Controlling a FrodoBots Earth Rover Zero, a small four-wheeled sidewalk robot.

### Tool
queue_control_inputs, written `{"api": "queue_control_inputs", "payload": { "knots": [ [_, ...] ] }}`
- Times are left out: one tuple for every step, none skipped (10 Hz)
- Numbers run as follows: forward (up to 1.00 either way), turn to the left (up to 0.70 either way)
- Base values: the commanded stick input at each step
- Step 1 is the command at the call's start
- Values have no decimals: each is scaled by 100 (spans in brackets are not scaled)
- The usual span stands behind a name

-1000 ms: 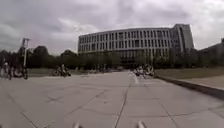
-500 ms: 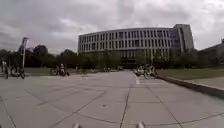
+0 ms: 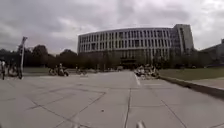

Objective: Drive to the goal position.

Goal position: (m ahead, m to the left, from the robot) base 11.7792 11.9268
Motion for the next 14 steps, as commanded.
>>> {"api": "queue_control_inputs", "payload": {
  "knots": [
    [45, 0],
    [45, 0],
    [45, 0],
    [45, 0],
    [45, 0],
    [45, 0],
    [45, 0],
    [45, 0],
    [45, 0],
    [45, 0],
    [45, 0],
    [45, 0],
    [45, 0],
    [45, 0]
  ]
}}
